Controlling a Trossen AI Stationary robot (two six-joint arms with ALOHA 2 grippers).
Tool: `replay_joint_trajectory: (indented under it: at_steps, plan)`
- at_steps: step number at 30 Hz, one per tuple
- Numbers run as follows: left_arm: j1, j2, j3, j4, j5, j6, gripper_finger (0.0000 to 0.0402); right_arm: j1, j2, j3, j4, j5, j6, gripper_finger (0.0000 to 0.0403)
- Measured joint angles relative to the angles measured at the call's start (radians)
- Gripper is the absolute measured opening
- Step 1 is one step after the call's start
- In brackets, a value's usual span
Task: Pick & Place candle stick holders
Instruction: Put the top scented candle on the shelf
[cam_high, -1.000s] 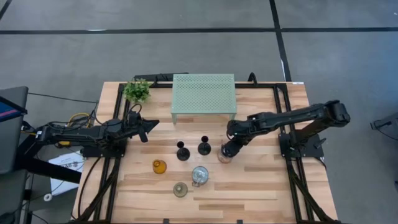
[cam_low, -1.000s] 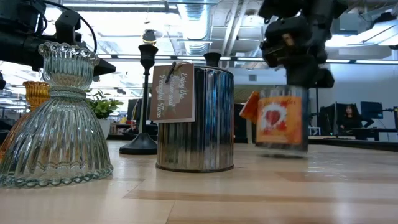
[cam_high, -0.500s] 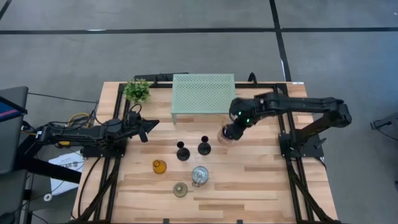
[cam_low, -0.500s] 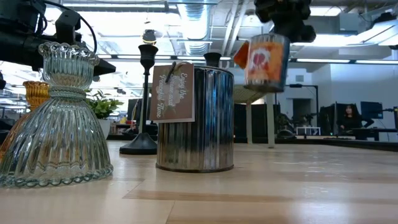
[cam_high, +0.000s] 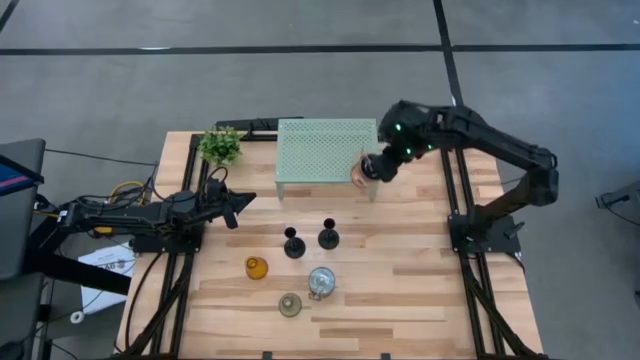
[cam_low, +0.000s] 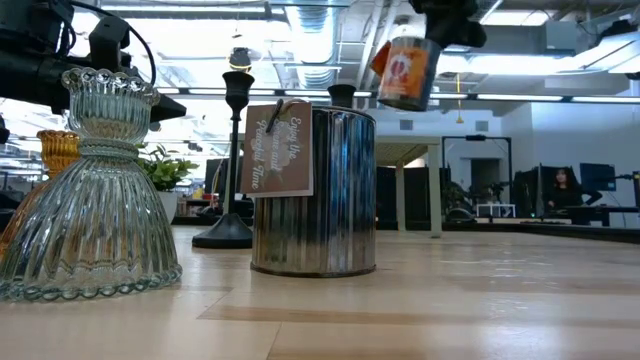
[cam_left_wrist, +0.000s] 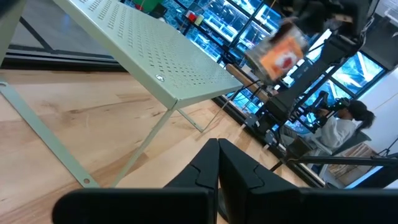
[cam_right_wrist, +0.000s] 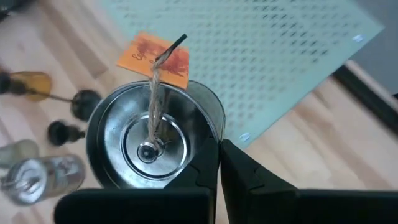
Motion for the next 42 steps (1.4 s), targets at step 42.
replay_joint_trajectory:
  at_steps: [42]
  plan:
    - [0.000,0.079,0.000,0.001,0.000,0.000,0.0007,-0.403,0.551,0.678,-0.219,-0.105,-0.416,0.0000]
